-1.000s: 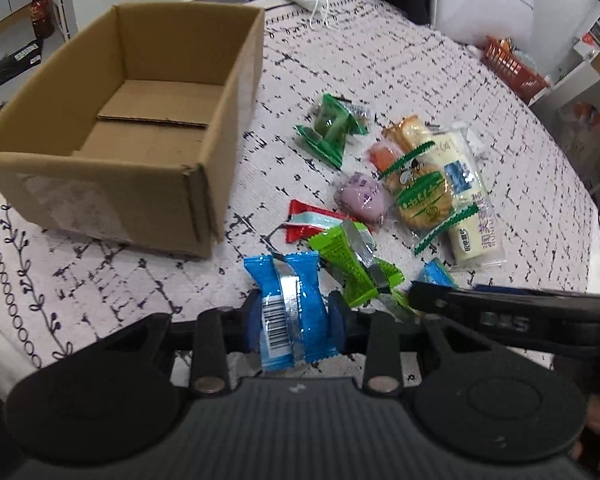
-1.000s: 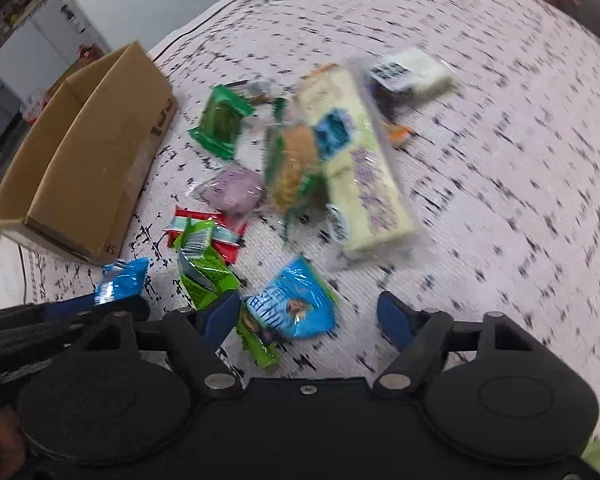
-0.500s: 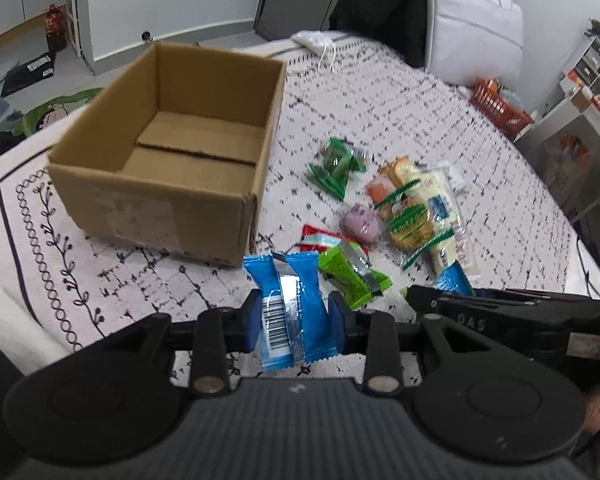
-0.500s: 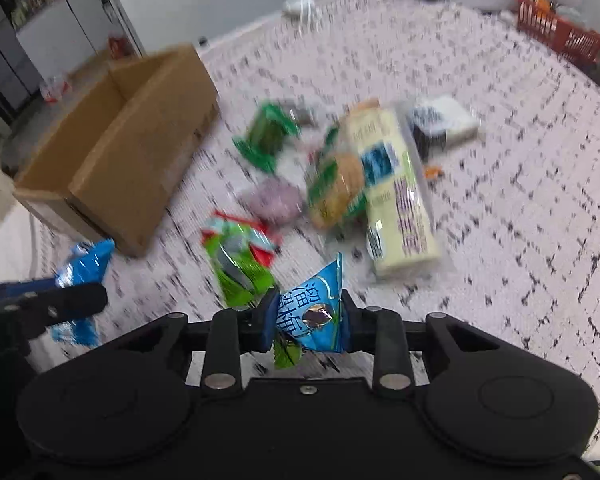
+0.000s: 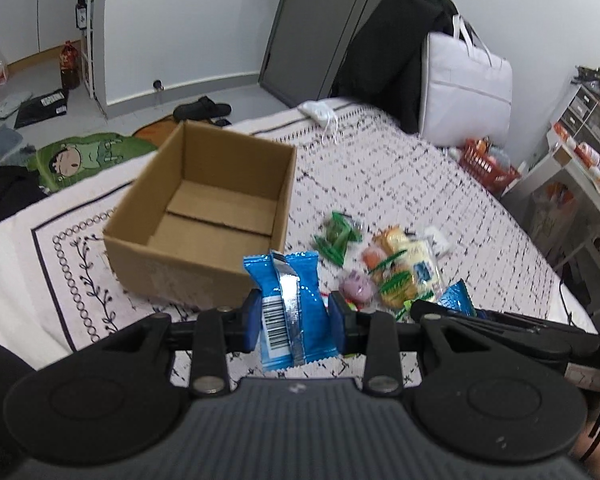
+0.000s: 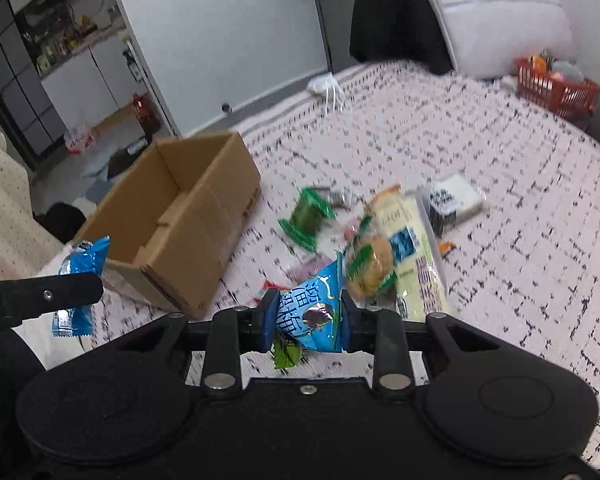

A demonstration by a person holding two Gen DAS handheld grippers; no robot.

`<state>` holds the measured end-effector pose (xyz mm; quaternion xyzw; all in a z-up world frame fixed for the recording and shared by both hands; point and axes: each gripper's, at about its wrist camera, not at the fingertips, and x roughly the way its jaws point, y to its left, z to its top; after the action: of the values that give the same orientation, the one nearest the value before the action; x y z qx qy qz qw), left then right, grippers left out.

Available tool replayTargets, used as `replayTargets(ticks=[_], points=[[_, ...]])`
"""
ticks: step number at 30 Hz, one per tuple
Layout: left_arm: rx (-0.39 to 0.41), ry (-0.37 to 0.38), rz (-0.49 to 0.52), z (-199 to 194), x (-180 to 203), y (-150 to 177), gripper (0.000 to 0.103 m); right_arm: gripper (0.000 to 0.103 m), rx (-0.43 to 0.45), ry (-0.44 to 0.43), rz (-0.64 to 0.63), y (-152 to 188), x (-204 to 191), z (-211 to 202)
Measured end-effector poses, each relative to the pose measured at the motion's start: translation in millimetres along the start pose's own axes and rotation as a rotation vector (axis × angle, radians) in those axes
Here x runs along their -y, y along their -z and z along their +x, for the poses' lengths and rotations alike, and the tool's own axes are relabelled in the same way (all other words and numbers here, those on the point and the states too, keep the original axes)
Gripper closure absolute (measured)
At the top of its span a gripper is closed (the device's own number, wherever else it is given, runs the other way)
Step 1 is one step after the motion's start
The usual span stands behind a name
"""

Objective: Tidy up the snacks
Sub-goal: 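Carry both blue packets to the cardboard box and open both tools to drop them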

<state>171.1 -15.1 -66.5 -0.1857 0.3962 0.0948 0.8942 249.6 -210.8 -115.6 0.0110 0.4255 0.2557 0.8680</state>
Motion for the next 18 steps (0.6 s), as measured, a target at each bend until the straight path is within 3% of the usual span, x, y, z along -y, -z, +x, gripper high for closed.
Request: replayTargets(ticks=[18], points=[[0.072, 0.022, 0.018, -16, -19, -27, 0.069, 0.074, 0.214, -0.015, 0.048, -16, -33, -11]])
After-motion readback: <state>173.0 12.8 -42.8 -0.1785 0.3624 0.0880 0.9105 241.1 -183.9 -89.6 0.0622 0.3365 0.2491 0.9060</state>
